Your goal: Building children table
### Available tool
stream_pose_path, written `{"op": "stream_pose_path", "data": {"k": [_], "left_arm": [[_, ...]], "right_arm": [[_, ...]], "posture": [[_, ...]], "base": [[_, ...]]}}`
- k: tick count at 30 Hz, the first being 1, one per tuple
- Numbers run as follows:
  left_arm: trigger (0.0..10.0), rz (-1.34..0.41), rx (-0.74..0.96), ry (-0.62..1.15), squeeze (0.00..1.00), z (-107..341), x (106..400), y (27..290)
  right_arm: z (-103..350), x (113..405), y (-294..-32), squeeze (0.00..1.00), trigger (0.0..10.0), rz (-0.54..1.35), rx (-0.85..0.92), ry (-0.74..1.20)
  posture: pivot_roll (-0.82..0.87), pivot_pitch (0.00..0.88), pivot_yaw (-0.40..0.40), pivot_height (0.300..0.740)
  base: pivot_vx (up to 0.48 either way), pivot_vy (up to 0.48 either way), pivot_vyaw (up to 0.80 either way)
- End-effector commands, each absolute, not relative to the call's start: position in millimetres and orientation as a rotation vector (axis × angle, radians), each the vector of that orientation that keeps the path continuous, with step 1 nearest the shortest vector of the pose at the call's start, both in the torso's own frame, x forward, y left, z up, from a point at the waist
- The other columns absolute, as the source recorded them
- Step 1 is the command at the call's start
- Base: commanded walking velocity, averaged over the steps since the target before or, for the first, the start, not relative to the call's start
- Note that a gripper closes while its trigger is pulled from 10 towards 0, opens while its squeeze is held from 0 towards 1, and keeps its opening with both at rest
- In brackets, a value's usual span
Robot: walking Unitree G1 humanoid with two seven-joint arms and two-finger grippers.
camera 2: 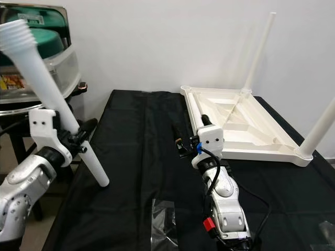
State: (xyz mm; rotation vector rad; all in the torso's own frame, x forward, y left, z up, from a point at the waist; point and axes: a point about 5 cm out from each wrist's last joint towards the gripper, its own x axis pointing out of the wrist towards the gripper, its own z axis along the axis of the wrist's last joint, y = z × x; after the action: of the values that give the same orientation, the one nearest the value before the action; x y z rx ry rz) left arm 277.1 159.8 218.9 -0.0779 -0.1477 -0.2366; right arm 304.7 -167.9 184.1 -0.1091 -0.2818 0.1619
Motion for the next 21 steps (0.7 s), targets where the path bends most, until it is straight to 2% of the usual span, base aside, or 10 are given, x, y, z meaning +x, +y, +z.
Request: {"op": "stream_pose_path", "data": {"k": [1,6,14,21], "left_arm": [[10.0,-0.286,-0.044,-0.149,0.0,215.5,269.7,148.9],[10.0,-0.316,-0.057,-0.163,0.0,218.6,264.4,142.8],[10.0,-0.301,-0.009,-0.23,0.0,230.7,274.1,145.6],[10.0,-0.346,0.016,-0.24,0.0,233.0,272.3,141.8]], "right_arm": [[179.7,302.7,-161.1,0.0,10.0,0.179,-0.101,-0.253],[178.3,301.1,-152.9,0.0,10.0,0.21,-0.083,-0.243],[181.5,306.7,-142.8,0.0,10.0,0.215,-0.074,-0.238],[183.5,307.1,-142.9,0.0,10.0,0.21,-0.079,-0.236]], "posture": [[0.04,0.0,-0.026,0.74],[0.05,0.0,-0.032,0.74],[0.05,0.0,-0.025,0.74],[0.04,0.0,-0.019,0.74]], "base": [[0.0,0.0,0.0],[0.0,0.0,0.0],[0.0,0.0,0.0],[0.0,0.0,0.0]]}}
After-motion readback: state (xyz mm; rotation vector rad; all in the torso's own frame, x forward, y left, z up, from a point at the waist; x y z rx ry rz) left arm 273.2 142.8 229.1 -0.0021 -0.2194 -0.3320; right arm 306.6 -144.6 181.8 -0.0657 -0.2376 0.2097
